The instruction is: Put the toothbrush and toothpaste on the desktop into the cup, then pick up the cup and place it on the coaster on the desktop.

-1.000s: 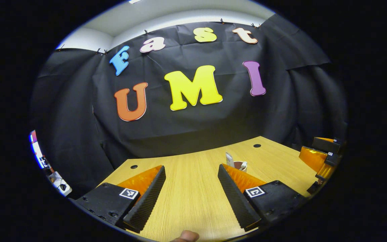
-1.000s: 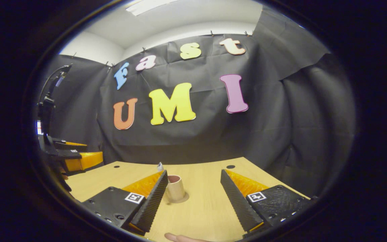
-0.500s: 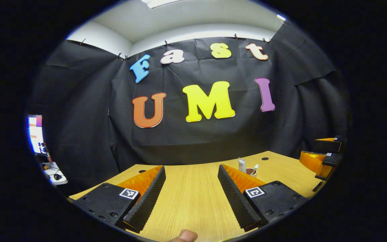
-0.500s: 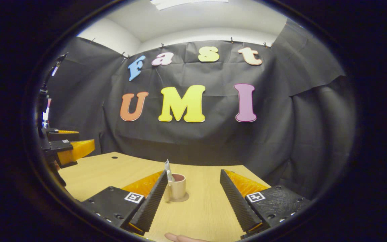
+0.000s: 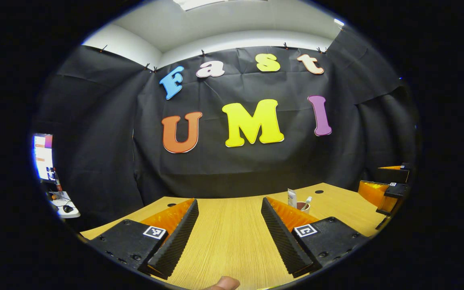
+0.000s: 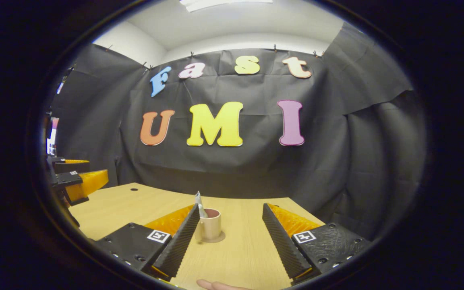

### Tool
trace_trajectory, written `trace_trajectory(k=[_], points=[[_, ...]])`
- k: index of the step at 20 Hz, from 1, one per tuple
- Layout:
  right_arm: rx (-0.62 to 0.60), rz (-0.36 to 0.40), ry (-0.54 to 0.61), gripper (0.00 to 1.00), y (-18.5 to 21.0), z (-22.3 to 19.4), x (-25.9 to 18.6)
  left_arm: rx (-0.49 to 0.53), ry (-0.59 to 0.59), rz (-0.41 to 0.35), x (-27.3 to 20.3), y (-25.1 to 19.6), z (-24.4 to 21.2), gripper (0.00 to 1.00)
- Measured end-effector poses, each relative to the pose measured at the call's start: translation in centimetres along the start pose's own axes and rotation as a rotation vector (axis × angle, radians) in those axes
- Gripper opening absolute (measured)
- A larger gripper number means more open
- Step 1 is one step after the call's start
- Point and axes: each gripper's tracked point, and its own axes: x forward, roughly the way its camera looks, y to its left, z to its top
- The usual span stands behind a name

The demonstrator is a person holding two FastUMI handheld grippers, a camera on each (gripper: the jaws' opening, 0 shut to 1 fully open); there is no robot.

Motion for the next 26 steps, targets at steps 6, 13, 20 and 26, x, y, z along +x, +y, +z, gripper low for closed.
trace_trajectory(k=[6,13,20,26], points=[[0.005,-0.013,0.023,0.95,-0.1,-0.8,0.5,-0.009,0.015,0.038,-0.5,1.0,-1.0,0.99],[0.001,-0.011,0.009,0.95,0.5,-0.3,0.1,-0.045,0.053,0.023,-0.5,2.1,-3.5,0.99],[0.007,-0.015,0.014,0.95,0.6,-0.3,0.0,-0.059,0.072,0.011,-0.3,2.2,-4.8,0.99],[0.013,-0.017,0.030,0.94,0.4,-0.8,0.3,-0.059,0.071,0.015,-0.3,2.5,-5.1,0.99]])
